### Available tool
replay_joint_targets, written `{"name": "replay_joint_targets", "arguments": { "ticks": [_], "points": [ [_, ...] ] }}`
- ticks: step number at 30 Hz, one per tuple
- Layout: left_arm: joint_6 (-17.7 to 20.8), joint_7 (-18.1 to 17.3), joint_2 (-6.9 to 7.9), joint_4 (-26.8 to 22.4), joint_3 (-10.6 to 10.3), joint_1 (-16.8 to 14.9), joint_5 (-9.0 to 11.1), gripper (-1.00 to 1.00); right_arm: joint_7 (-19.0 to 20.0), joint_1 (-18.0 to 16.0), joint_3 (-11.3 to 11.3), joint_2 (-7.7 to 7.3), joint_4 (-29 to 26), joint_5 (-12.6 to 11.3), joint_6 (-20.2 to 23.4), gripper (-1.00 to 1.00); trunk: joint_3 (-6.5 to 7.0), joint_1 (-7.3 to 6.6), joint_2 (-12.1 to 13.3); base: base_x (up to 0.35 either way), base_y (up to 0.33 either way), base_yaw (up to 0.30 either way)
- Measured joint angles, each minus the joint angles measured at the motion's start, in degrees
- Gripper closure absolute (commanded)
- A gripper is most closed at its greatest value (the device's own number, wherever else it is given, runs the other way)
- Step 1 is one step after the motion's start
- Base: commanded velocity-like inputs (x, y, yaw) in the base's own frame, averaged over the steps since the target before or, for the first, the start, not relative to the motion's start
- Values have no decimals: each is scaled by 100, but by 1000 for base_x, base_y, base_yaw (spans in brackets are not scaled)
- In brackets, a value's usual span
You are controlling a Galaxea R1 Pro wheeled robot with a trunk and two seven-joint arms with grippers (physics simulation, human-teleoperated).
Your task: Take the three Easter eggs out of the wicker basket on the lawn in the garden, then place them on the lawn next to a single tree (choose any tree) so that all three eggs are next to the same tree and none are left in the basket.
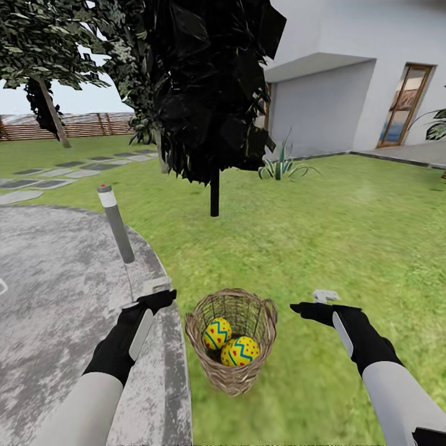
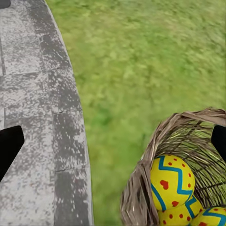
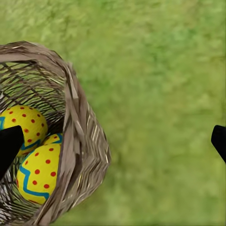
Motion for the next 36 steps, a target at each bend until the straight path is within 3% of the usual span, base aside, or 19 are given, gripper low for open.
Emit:
{"name": "replay_joint_targets", "arguments": {
  "ticks": [16, 36],
  "points": [
    [0, 0, 0, 1, -6, -2, 0, -100, 9, 0, -7, -6, -8, -12, 2, -100, -295, 352, -642, 0, 0, 0],
    [0, 0, 0, 50, -13, -2, 0, -100, 9, 0, -9, -9, -9, -12, 2, -100, -834, 791, -1444, 0, 0, 0]
  ]
}}
